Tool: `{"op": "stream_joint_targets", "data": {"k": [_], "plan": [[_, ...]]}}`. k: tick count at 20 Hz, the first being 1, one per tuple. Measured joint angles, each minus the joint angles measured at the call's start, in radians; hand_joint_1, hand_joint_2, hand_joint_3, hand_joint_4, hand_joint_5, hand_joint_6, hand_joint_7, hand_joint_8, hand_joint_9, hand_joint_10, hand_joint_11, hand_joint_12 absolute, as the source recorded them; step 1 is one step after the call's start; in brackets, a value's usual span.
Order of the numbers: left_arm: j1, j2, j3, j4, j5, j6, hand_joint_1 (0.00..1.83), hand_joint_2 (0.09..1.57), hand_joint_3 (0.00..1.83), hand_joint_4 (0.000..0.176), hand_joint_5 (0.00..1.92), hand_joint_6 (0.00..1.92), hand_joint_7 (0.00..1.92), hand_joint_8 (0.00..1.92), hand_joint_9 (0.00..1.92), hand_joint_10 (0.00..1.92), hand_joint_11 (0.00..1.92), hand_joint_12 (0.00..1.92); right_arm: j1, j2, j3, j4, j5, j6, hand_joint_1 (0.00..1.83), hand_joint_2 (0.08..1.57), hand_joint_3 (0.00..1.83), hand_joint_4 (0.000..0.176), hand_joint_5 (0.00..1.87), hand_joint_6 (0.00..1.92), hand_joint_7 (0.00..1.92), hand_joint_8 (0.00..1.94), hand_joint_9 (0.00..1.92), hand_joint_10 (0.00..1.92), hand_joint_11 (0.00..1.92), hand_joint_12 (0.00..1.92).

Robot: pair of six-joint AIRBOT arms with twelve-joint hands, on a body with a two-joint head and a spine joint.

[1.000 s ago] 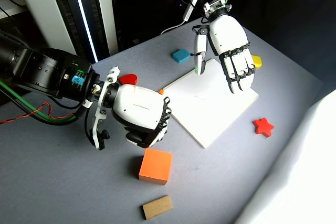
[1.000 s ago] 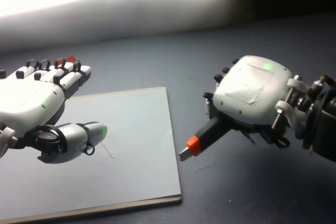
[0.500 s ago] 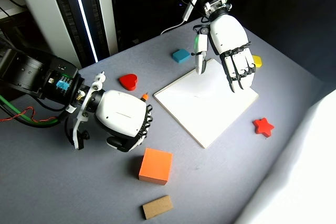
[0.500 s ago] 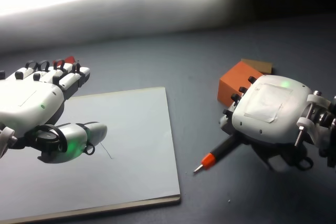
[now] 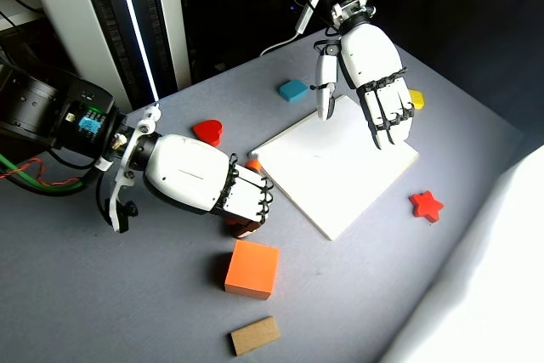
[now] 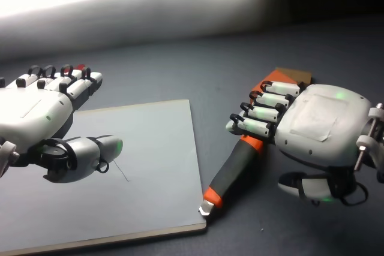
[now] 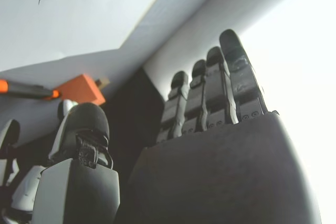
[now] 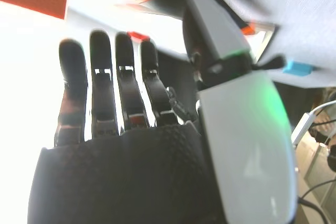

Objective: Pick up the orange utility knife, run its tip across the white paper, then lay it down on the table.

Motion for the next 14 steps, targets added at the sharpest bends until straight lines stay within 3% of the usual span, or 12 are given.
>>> {"op": "stream_joint_targets", "data": {"k": [1,2,3,4,5,6,7,8,9,11,14], "plan": [[0.0,0.0,0.0,-0.001,0.002,0.0,0.13,1.31,0.0,0.035,0.0,0.0,0.05,0.01,0.09,0.01,0.0,0.59,0.007,0.022,-0.02,0.0,-0.001,0.021,0.59,1.1,0.05,0.0,0.0,0.21,0.13,0.07,0.0,0.49,0.0,0.62],[0.0,0.0,-0.001,-0.002,0.001,0.0,0.13,1.31,0.0,0.035,0.0,0.0,0.05,0.01,0.09,0.01,0.0,0.59,0.016,0.045,-0.04,0.018,0.0,0.025,0.59,1.1,0.05,0.0,0.0,0.21,0.13,0.07,0.0,0.49,0.0,0.62],[0.0,0.0,-0.001,-0.001,0.001,0.0,0.16,1.31,0.0,0.033,0.13,0.02,0.17,0.02,0.18,0.03,0.0,0.73,0.026,0.076,-0.07,0.068,0.011,0.029,0.35,1.14,0.03,0.0,0.09,0.4,0.33,0.18,0.02,0.92,0.0,1.14],[0.0,0.0,-0.001,0.0,0.001,0.0,0.16,1.31,0.0,0.033,0.13,0.02,0.17,0.02,0.18,0.03,0.0,0.73,0.026,0.095,-0.088,0.095,0.02,0.03,0.35,1.14,0.03,0.0,0.09,0.4,0.33,0.18,0.02,0.92,0.0,1.14],[0.0,0.0,-0.001,-0.001,0.001,0.0,0.17,1.3,0.0,0.009,0.39,0.07,0.52,0.1,0.47,0.14,0.0,1.26,0.026,0.129,-0.116,0.116,0.018,0.029,0.14,1.22,0.02,0.0,0.2,1.18,0.38,1.06,0.18,1.5,0.0,1.83],[0.0,0.0,-0.001,-0.002,0.001,0.0,0.17,1.3,0.0,0.009,0.39,0.07,0.52,0.1,0.47,0.14,0.0,1.26,0.025,0.155,-0.135,0.121,0.009,0.028,0.14,1.22,0.02,0.0,0.2,1.18,0.38,1.06,0.18,1.5,0.0,1.83],[0.0,0.0,-0.001,-0.001,0.001,0.0,0.24,1.3,0.0,0.0,0.64,0.08,0.69,0.49,0.55,0.85,0.2,1.52,0.025,0.196,-0.164,0.123,-0.001,0.029,0.15,1.26,0.02,0.0,0.53,1.49,0.62,1.52,0.5,1.79,0.34,1.92],[0.0,0.0,-0.001,-0.001,0.001,-0.001,0.25,1.31,0.0,0.0,0.75,0.18,0.64,0.95,0.55,1.22,0.31,1.63,0.025,0.226,-0.186,0.123,-0.003,0.029,0.12,1.29,0.03,0.0,0.67,1.62,0.8,1.68,0.71,1.89,0.57,1.92],[0.0,0.0,-0.001,-0.002,0.001,-0.002,0.26,1.32,0.0,0.0,0.72,0.52,0.62,1.26,0.55,1.42,0.36,1.74,0.025,0.236,-0.19,0.118,-0.005,0.03,0.12,1.31,0.03,0.0,0.75,1.73,0.93,1.79,0.89,1.92,0.77,1.92],[0.0,0.0,-0.001,0.0,0.003,-0.003,0.29,1.37,0.01,0.0,0.72,1.08,0.78,1.45,0.71,1.65,0.49,1.86,0.025,0.266,-0.213,0.125,-0.026,0.033,0.06,1.37,0.04,0.0,1.03,1.86,1.26,1.91,1.32,1.92,1.28,1.92],[0.002,0.006,0.001,-0.008,0.0,-0.005,0.25,1.41,0.01,0.0,0.71,1.37,0.86,1.51,0.78,1.71,0.56,1.92,0.026,0.332,-0.264,0.119,-0.056,0.071,0.07,1.41,0.04,0.0,1.13,1.84,1.34,1.93,1.44,1.92,1.45,1.92]]}}
